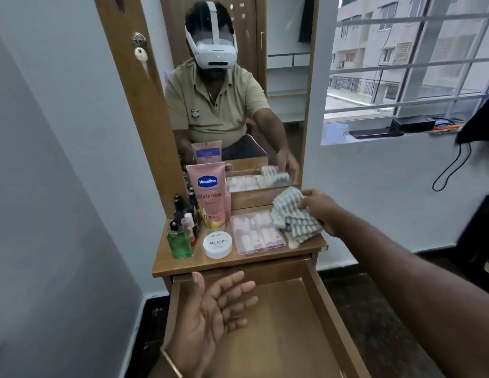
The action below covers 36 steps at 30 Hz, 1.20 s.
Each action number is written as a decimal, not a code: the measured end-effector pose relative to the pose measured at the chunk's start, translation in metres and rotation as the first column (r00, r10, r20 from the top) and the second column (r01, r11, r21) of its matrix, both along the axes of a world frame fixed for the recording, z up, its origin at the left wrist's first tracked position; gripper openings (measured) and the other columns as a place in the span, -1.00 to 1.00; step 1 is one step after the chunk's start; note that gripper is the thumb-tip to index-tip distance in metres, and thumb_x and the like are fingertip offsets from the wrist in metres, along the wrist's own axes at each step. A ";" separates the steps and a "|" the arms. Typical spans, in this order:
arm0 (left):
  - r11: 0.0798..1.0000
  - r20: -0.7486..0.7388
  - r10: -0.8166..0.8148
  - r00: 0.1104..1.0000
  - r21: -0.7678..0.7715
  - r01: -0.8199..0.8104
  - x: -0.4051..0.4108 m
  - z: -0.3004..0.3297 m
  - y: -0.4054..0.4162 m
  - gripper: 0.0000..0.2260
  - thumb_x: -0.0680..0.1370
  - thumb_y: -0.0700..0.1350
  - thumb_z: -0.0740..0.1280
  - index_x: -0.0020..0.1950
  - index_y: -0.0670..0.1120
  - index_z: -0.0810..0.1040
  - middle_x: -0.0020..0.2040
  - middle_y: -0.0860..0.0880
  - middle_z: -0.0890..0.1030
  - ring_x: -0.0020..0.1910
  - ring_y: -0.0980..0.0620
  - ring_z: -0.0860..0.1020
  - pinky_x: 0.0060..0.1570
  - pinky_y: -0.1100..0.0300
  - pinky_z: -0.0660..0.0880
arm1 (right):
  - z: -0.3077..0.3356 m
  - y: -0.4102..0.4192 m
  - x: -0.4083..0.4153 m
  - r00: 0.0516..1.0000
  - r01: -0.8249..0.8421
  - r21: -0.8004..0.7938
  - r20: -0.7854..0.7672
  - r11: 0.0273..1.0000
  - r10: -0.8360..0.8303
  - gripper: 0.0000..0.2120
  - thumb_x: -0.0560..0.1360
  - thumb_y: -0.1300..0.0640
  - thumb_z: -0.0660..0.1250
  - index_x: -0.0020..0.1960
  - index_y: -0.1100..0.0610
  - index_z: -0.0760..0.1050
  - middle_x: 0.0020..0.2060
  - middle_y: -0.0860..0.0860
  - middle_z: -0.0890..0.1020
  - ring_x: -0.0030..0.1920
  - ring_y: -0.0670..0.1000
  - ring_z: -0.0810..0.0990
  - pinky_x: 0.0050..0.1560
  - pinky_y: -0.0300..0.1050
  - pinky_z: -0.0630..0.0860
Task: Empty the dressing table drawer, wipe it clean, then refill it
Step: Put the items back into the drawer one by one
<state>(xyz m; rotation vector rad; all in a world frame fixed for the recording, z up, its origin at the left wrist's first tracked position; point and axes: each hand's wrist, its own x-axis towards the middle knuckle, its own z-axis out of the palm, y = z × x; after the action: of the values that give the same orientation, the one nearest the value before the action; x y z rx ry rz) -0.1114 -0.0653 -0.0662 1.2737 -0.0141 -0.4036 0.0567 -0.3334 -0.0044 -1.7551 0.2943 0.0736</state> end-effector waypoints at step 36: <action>0.999 -0.156 -0.031 0.987 0.007 0.032 0.003 -0.002 -0.014 -0.32 0.43 0.31 0.05 0.32 -0.13 0.50 0.19 -0.13 0.66 0.16 -0.20 0.62 -0.10 0.05 0.48 | 0.028 0.083 0.011 0.636 -0.592 -0.795 -0.358 0.135 0.683 0.12 0.17 -0.01 0.67 0.54 -0.05 0.09 0.48 0.02 0.30 0.44 0.14 0.31 0.34 0.11 0.43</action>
<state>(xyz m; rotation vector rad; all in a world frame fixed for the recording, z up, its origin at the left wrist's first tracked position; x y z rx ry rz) -0.1088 -0.0791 -0.0681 1.2492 0.0999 -0.5300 0.0672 -0.2501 0.0231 -2.8363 -0.7195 0.5732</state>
